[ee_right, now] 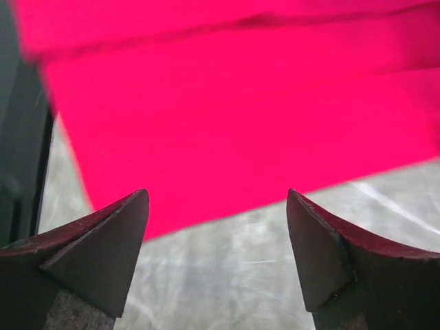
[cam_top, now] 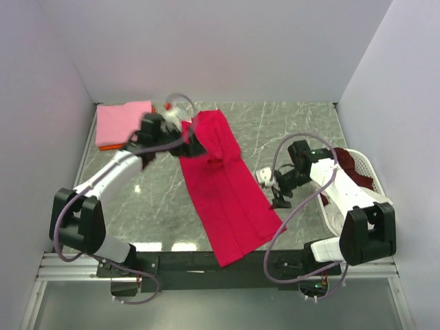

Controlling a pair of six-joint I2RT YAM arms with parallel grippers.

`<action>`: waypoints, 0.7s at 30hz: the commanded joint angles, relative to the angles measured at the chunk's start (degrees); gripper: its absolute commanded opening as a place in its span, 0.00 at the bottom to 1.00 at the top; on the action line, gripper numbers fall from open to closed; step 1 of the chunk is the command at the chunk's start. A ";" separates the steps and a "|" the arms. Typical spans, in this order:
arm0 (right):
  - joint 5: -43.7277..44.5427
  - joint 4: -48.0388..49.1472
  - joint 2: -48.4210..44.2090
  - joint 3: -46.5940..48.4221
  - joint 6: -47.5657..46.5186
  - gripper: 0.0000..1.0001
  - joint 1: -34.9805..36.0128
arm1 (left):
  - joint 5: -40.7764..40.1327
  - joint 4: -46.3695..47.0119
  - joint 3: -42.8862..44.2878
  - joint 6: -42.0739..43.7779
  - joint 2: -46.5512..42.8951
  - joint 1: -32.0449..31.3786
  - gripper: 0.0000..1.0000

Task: Fold and stack the t-shirts
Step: Fold the tshirt

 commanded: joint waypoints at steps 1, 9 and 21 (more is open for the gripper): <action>6.24 -7.14 0.22 -3.69 -20.50 0.85 0.25 | -3.15 -7.14 -4.49 4.42 -5.62 -14.04 0.86; 7.16 4.26 -5.41 -10.75 -9.66 0.81 1.83 | -25.11 -6.80 -17.87 -3.75 -13.81 -23.07 0.83; -0.87 25.45 5.93 4.91 39.24 0.35 1.74 | -13.36 -6.33 20.05 -11.49 28.62 3.40 0.31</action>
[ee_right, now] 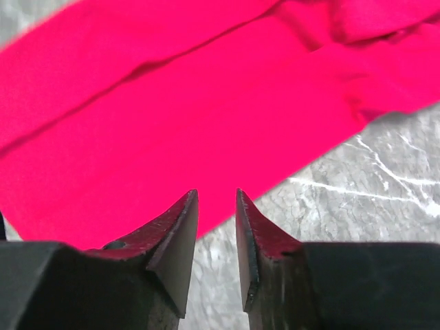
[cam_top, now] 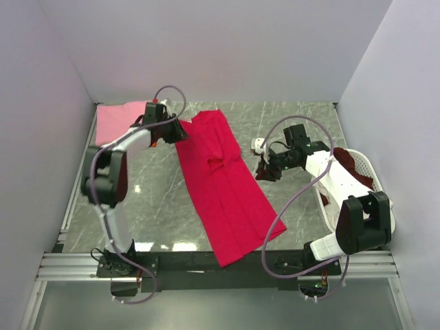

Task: Fold and stack the t-shirts
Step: Fold the tshirt

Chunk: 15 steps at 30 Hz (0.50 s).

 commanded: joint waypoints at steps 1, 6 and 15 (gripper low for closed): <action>-2.09 8.14 0.34 2.07 15.13 0.35 0.12 | 2.03 -5.54 12.37 -1.35 9.27 -0.32 0.28; -1.03 9.39 1.30 2.33 17.70 0.34 0.13 | -0.87 -12.40 24.50 -1.26 21.58 1.09 0.18; 1.51 10.27 4.90 6.19 23.32 0.34 0.12 | -3.51 -20.14 40.68 -2.31 34.95 4.96 0.13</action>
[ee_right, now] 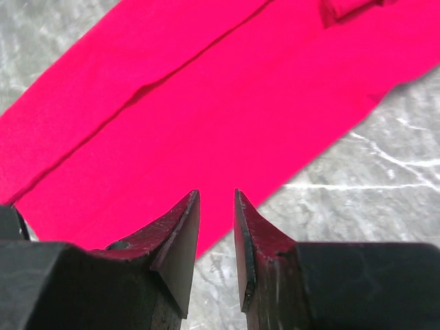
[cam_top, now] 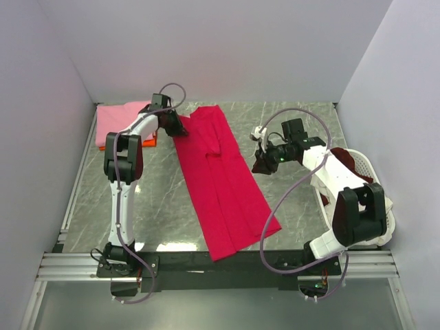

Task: Fold and stack the t-shirts
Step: Fold the tshirt

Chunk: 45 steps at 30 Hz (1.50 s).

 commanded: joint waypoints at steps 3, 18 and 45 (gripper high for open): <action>3.16 3.58 4.15 6.07 8.92 0.34 0.30 | -1.50 -6.03 12.72 -0.79 8.59 3.65 0.13; -1.31 -9.42 1.01 5.48 -19.83 0.45 4.25 | 11.11 10.83 -11.22 16.60 -27.04 1.73 0.69; 2.02 -20.76 -14.75 -20.64 -51.60 0.76 5.92 | -24.68 -5.68 -63.65 -2.37 -62.26 -67.43 0.73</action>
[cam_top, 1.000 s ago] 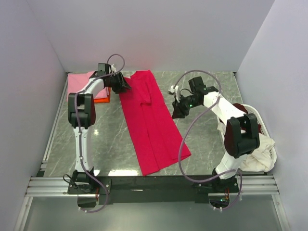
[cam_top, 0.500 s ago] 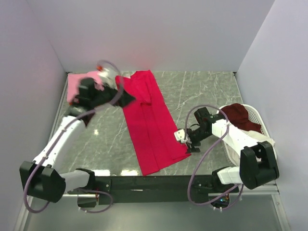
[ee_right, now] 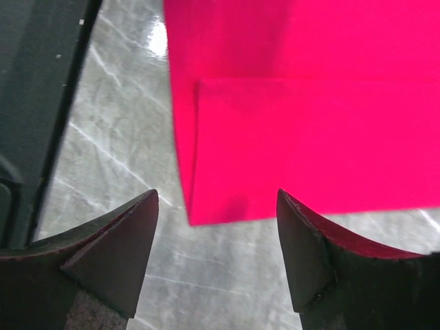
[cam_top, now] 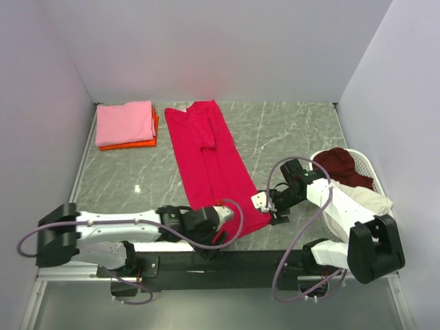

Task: Fold and stack the t-shirts
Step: Fold the tshirt

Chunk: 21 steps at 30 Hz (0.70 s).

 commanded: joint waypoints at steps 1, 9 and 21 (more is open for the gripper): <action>-1.80 -2.64 2.07 1.55 -1.25 0.75 0.53 | -11.00 -2.12 4.70 -3.77 6.90 -3.21 0.72; 0.31 1.14 2.86 -1.00 0.42 0.74 2.02 | -19.37 -3.97 11.83 -1.75 18.00 -4.44 0.62; 3.47 4.91 2.60 -3.55 0.24 0.73 6.31 | -15.06 -0.63 7.71 -4.37 22.67 -4.97 0.35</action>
